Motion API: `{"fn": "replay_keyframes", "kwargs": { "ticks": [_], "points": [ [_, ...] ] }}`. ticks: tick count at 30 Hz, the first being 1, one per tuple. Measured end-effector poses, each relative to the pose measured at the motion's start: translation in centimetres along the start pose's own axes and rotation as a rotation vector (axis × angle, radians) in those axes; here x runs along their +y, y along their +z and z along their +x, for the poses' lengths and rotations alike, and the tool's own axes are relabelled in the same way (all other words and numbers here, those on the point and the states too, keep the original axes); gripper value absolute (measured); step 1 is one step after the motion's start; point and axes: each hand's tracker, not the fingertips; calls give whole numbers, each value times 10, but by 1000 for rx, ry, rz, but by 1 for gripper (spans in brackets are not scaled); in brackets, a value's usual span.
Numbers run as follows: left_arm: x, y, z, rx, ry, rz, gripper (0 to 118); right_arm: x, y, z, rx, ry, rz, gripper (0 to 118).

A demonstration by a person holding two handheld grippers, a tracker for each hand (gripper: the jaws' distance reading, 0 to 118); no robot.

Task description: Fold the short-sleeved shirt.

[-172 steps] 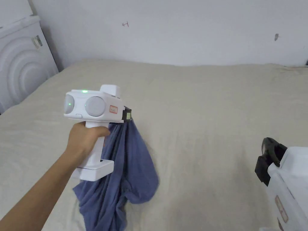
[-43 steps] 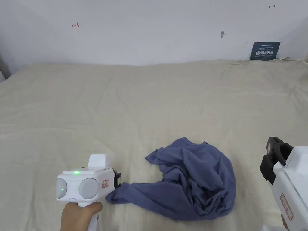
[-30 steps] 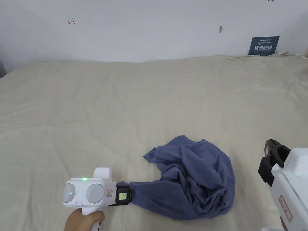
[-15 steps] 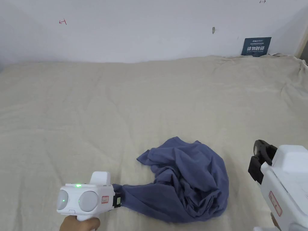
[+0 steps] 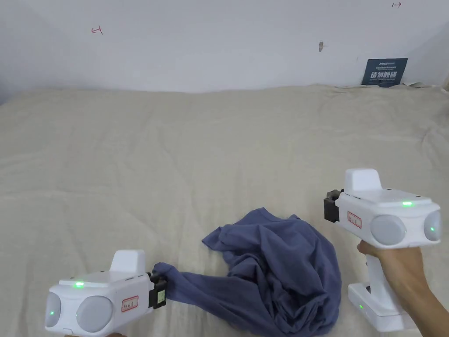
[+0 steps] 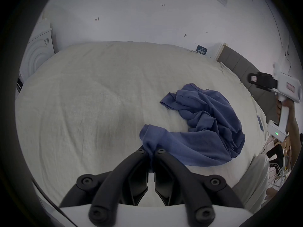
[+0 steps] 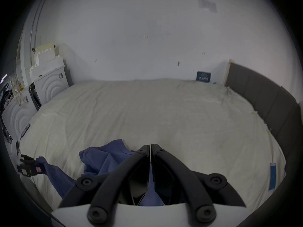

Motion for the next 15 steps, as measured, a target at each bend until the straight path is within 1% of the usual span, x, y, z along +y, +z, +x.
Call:
{"fn": "replay_keyframes", "kwargs": {
  "ticks": [1,2,3,4,5,6,7,9,10,15],
  "points": [
    [0,0,0,-1,-1,-2,3,4,-13,0,11,7,-40,4],
    [0,-2,0,0,-3,-4,3,7,-24,1,17,6,-55,9],
    [0,-3,0,0,-4,-6,3,10,-37,2,12,5,-62,18],
    [0,-5,0,1,-5,-9,3,12,-50,2,12,11,-106,36],
    [0,-6,-1,2,-5,-12,3,13,-61,3,20,8,-137,48],
    [1,-9,-2,0,-3,-17,3,15,-73,5,36,-2,-181,57],
    [1,-11,-3,-1,-2,-20,3,14,-83,7,40,-38,-195,67],
    [1,-12,-4,-1,2,-23,3,12,-93,3,26,-69,-242,79],
    [1,-13,-5,-3,4,-25,3,10,-101,4,26,-73,-260,82],
    [1,-15,-7,-8,12,-26,3,2,-133,1,-7,-74,-337,82]
  ]
}}
